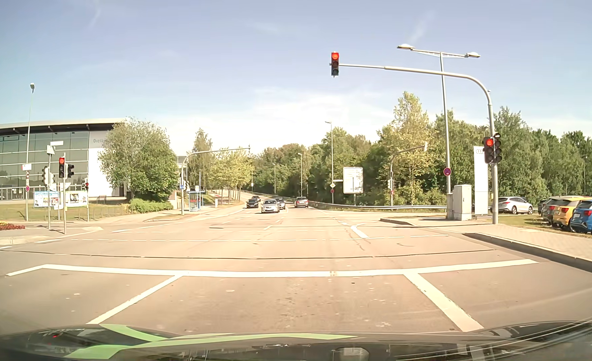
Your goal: Follow the waypoints while adhering to traffic rules and regulations
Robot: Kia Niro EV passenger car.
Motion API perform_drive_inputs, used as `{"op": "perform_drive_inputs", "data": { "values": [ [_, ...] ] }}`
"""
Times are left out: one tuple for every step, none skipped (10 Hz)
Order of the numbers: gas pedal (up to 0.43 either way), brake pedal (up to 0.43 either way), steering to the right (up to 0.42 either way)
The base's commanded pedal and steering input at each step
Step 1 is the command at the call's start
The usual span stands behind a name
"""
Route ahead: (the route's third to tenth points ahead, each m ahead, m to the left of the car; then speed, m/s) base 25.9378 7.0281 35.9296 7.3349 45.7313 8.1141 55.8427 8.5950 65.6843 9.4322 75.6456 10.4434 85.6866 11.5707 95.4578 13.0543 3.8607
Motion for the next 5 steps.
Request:
{"op": "perform_drive_inputs", "data": {
  "values": [
    [0.000, 0.354, -0.010],
    [0.000, 0.348, -0.010],
    [0.000, 0.341, -0.009],
    [0.000, 0.341, -0.009],
    [0.000, 0.335, -0.009]
  ]
}}
